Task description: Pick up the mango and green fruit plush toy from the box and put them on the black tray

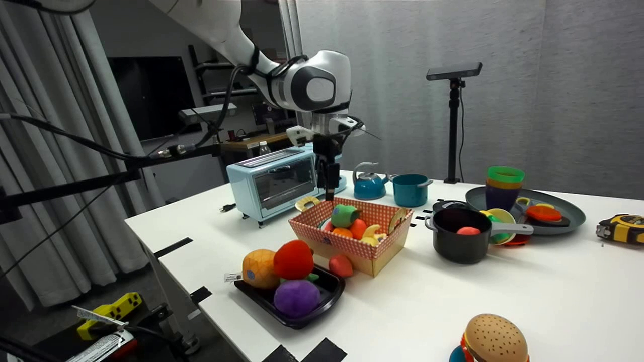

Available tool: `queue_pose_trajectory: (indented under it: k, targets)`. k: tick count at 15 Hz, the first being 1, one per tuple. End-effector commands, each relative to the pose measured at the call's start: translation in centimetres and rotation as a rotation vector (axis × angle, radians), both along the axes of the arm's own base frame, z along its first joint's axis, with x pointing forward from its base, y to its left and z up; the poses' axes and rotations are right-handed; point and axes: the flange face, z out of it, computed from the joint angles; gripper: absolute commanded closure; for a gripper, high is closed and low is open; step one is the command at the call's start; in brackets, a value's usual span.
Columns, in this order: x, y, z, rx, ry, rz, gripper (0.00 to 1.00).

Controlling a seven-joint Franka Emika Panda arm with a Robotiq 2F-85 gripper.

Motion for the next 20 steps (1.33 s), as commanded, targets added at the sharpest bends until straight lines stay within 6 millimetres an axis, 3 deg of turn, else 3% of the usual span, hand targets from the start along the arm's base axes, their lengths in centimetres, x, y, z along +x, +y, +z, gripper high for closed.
queue_pose_trajectory:
  k: [1, 6, 15, 16, 18, 20]
  targets:
    - [0.8, -3.3, -1.5, 0.024, 0.017, -0.053, 0.0]
    - [1.3, -5.6, -3.1, 0.045, 0.032, -0.088, 0.0]
    - [3.0, -4.7, -4.9, 0.063, 0.042, -0.086, 0.01]
    - [3.2, -4.7, -5.2, 0.063, 0.043, -0.087, 0.24]
    - [3.4, -4.6, -5.5, 0.06, 0.042, -0.085, 0.29]
    - [3.6, -4.6, -5.7, 0.057, 0.042, -0.085, 0.44]
